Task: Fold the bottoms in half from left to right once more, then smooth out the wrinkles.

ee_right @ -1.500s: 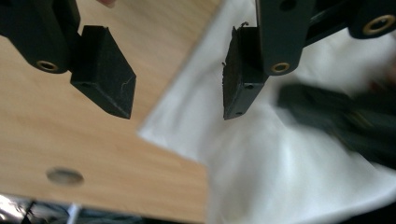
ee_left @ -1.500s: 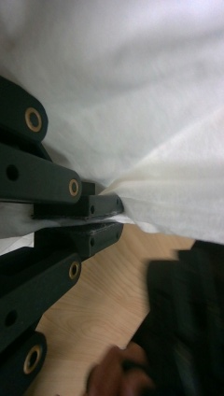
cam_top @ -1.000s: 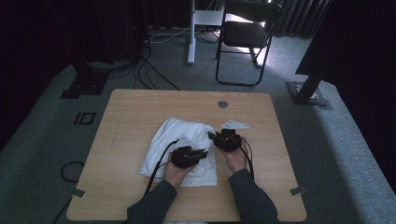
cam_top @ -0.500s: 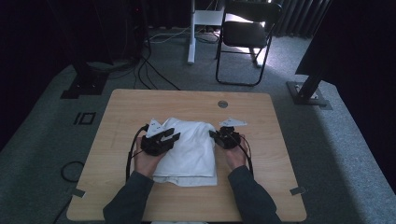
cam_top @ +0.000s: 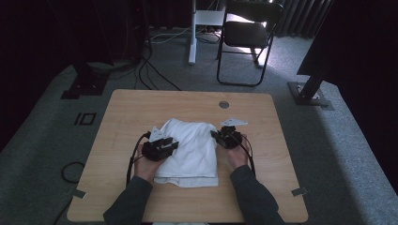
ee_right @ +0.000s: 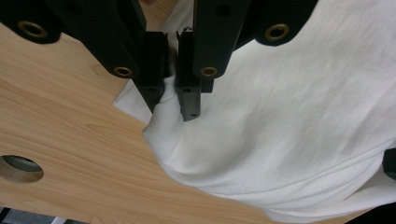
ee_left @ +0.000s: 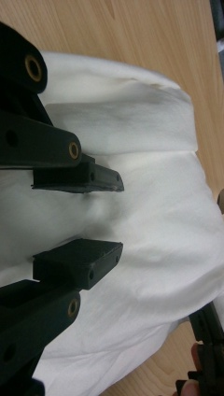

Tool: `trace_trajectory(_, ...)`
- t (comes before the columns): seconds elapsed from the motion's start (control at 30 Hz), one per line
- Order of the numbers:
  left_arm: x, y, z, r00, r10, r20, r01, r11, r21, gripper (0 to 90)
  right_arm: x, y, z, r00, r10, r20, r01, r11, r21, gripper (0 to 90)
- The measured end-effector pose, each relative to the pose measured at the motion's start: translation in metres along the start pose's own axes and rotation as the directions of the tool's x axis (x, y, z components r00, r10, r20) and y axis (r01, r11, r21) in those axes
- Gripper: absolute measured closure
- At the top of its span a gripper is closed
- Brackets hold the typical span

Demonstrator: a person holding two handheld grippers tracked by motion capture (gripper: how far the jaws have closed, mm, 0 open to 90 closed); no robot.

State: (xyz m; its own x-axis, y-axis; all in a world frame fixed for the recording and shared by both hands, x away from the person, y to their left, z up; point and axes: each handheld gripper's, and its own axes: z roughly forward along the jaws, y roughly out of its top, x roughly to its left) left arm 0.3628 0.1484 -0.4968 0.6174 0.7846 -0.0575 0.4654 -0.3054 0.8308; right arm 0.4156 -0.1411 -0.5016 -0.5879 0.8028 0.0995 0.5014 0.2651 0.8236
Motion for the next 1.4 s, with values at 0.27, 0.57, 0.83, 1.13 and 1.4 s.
trace_trajectory(0.27,-0.004,-0.007,0.007,0.9999,-0.015,-0.006,0.015,0.9999,0.001,64.6,-0.001,-0.003,0.0,1.0,0.003,0.007,-0.003,1.0,0.017,77.7)
trace_trajectory(0.57,-0.007,-0.009,0.005,0.9993,-0.034,-0.013,0.034,0.9993,-0.015,62.6,0.02,0.007,-0.056,0.9943,-0.08,0.07,0.087,0.99,-0.111,50.1)
trace_trajectory(0.83,-0.018,-0.01,0.006,0.9991,-0.04,-0.011,0.04,0.999,-0.022,60.1,0.047,-0.003,-0.053,0.9851,-0.168,-0.034,0.165,0.983,-0.083,52.1)
trace_trajectory(1.13,-0.017,-0.006,0.002,0.9983,-0.05,0.03,0.05,0.9986,-0.016,57.6,0.052,0.01,-0.02,0.9893,-0.093,-0.113,0.093,0.996,-0.009,50.7)
trace_trajectory(1.4,0.017,0.012,-0.029,0.9952,-0.094,-0.024,0.09,0.985,-0.147,56.1,0.055,-0.001,-0.021,0.9895,-0.129,-0.065,0.129,0.992,0.0,89.7)
